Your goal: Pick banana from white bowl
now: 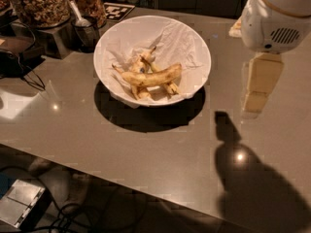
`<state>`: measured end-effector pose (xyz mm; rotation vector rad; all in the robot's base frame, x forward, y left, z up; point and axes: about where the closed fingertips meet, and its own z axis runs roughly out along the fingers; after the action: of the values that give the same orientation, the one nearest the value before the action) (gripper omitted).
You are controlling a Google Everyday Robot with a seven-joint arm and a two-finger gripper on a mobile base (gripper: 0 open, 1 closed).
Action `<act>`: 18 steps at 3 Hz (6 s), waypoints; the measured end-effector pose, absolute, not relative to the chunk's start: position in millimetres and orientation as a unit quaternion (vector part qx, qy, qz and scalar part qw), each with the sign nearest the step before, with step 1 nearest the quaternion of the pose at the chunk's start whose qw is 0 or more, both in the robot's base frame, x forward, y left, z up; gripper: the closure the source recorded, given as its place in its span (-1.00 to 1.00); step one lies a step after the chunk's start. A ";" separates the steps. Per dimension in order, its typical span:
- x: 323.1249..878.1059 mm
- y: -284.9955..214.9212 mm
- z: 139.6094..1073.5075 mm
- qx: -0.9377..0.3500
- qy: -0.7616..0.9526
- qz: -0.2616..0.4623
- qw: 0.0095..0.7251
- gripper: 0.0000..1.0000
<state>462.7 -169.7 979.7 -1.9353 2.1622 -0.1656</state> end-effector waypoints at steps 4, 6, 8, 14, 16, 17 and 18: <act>531.1 -87.2 997.6 -0.722 0.674 -0.104 0.118 -1.00; 576.8 -30.2 981.7 -0.762 0.631 -0.106 0.100 -0.61; 599.1 -6.9 949.9 -0.776 0.621 -0.074 0.080 -0.18; 609.6 -17.4 875.8 -0.766 0.640 -0.025 0.052 0.64; 593.3 -26.7 896.6 -0.744 0.659 -0.036 0.101 1.00; 561.9 -40.8 928.4 -0.722 0.675 -0.053 0.144 1.00; 533.9 -49.7 956.1 -0.709 0.680 -0.071 0.174 1.00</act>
Offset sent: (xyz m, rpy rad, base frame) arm 0.0598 0.0711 0.0183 -0.0546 -0.0694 0.1251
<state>533.9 -49.7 956.1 -2.0098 1.9284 -0.2001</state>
